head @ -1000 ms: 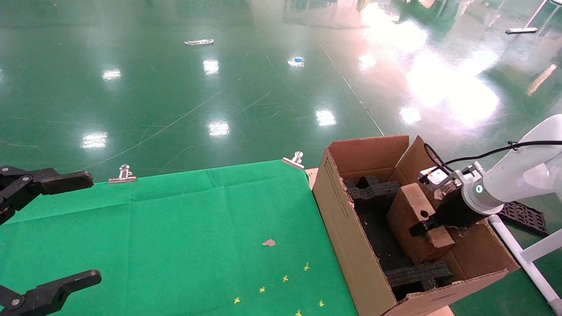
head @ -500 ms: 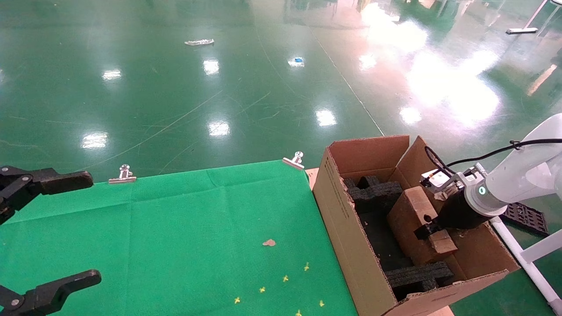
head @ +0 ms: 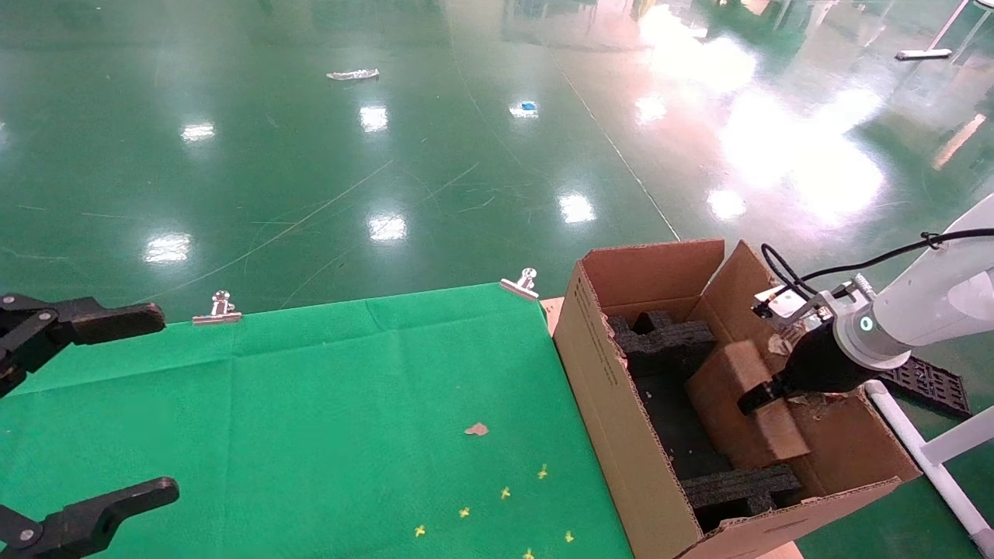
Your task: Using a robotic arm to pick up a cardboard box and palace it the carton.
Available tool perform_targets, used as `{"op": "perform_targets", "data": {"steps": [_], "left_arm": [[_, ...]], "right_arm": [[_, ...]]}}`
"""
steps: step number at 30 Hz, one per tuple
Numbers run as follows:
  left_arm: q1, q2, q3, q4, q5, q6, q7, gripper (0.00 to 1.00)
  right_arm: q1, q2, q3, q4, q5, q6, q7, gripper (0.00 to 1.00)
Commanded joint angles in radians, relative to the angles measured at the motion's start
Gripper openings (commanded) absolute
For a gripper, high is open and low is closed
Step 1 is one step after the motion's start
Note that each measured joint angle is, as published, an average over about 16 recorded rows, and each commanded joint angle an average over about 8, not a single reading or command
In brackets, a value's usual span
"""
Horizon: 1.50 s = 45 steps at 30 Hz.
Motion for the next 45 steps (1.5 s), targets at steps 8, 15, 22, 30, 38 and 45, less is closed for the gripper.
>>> {"op": "perform_targets", "data": {"steps": [8,15,22,30,38,45], "left_arm": [[0.000,0.000,0.001,0.000,0.000,0.000,0.000,1.00],[0.000,0.000,0.001,0.000,-0.001,0.000,0.000,1.00],[0.000,-0.001,0.001,0.000,-0.001,-0.001,0.001,1.00],[0.000,-0.001,0.002,0.000,-0.001,-0.001,0.001,1.00],[0.000,-0.001,0.002,0.001,-0.001,-0.001,0.001,1.00],[-0.001,-0.001,0.002,0.001,-0.001,-0.001,0.001,1.00]], "right_arm": [[0.093,0.018,0.015,0.033,0.019,-0.009,-0.080,1.00],[0.282,0.085,0.068,0.111,0.083,-0.022,-0.228,1.00],[0.441,0.139,0.105,0.203,0.119,-0.039,-0.303,1.00],[0.500,0.181,0.137,0.289,0.150,-0.048,-0.323,1.00],[0.404,0.197,0.251,0.391,0.200,-0.075,-0.344,1.00],[0.260,0.205,0.393,0.505,0.253,-0.110,-0.367,1.00]]}}
